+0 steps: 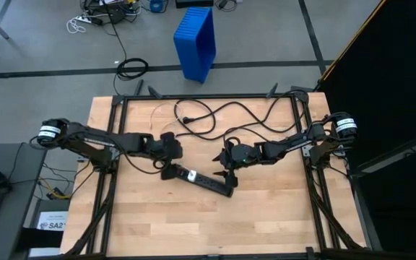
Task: Insert USB
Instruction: Remove the white charger adapter from the black outlet extension
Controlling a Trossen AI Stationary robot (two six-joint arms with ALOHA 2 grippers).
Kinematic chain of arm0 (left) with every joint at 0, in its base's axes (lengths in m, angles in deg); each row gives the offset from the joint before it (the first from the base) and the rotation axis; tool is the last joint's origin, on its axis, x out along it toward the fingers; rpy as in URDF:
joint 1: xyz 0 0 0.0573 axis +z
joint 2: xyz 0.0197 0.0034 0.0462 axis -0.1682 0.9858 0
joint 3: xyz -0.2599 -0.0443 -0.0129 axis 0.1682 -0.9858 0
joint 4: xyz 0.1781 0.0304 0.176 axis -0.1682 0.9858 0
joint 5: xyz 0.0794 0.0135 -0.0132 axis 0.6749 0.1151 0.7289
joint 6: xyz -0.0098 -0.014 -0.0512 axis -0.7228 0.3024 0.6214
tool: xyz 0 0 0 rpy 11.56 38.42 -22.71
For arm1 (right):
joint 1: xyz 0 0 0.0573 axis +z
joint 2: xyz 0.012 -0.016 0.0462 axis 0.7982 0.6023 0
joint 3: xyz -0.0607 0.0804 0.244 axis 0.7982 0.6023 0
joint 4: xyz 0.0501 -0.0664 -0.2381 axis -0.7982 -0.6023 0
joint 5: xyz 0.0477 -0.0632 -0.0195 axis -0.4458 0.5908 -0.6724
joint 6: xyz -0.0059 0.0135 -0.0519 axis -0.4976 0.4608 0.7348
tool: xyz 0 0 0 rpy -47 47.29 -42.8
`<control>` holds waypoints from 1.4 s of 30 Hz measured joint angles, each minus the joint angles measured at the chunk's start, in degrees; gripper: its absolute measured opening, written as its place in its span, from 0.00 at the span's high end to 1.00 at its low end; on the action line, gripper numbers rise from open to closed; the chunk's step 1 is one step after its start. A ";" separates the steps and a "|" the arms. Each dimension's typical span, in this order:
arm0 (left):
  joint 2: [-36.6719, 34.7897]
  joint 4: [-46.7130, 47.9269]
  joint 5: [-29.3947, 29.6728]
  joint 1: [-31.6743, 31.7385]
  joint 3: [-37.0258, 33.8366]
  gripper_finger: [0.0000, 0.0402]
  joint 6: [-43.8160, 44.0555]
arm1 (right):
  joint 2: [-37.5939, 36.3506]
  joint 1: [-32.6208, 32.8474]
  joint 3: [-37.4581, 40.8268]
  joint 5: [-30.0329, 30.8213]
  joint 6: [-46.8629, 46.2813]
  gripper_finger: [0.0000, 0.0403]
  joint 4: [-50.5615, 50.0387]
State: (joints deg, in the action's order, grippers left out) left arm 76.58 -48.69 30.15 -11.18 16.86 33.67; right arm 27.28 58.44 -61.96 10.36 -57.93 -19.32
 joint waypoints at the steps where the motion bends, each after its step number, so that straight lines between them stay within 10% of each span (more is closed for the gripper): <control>1: 0.00 1.24 -1.11 0.00 1.21 0.35 -0.39 | 0.00 0.00 0.00 0.00 0.00 0.39 0.00; 15: -2.65 12.45 -12.23 -1.42 12.63 0.34 -3.15 | 0.00 0.76 0.00 -0.24 -0.06 0.41 0.35; 32: -17.06 -38.33 2.49 -4.33 -18.23 0.42 4.30 | 9.20 8.42 -0.02 4.28 -2.56 0.35 11.21; 42: -14.19 -42.47 3.16 -4.35 -20.09 0.33 2.54 | 10.67 11.76 -0.90 4.50 -9.51 0.15 14.67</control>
State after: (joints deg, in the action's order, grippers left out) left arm 62.40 -91.16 33.30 -15.53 -3.23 36.21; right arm 37.95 70.20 -62.86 14.86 -67.44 -4.64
